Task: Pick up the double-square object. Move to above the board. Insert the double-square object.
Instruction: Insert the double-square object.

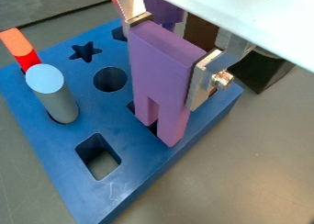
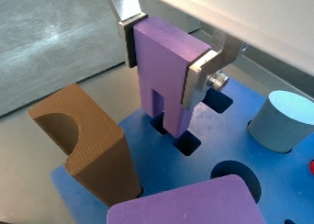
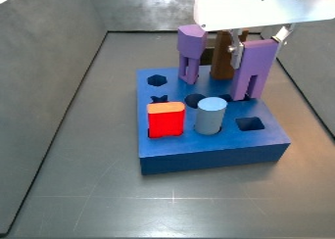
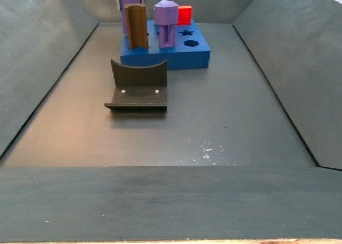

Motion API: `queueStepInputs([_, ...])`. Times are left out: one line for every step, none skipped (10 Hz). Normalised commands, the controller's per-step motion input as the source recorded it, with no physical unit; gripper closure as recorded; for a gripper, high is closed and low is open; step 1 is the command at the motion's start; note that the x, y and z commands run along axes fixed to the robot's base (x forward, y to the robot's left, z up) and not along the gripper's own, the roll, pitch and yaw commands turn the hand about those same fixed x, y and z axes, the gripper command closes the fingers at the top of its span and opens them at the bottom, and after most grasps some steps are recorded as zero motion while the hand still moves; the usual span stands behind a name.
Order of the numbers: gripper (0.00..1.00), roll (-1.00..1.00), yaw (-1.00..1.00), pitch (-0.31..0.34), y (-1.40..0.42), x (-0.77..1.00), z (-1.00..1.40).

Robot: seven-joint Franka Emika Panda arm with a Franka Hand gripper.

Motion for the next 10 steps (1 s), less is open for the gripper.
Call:
queueStepInputs([1.0,0.03,0.0,0.0,0.0,-0.23,-0.04])
queueStepInputs([1.0,0.11,0.0,0.0,0.0,-0.37,0.0])
queueStepInputs([1.0,0.13,-0.05,0.009,0.02,-0.39,0.0])
queueStepInputs([1.0,0.03,-0.03,0.0,0.0,-0.24,0.0])
queueStepInputs([1.0,0.0,0.0,0.0,0.0,-0.12,0.0])
queueStepInputs([1.0,0.0,0.0,0.0,0.0,0.0,-0.04])
queueStepInputs([1.0,0.0,-0.08,0.026,0.0,0.14,-0.06])
queueStepInputs([1.0,0.0,-0.05,0.071,0.0,0.16,-0.15])
queueStepInputs([1.0,0.0,0.0,0.117,0.0,0.15,-0.31])
queueStepInputs([1.0,0.0,0.0,0.166,0.0,0.22,-0.31])
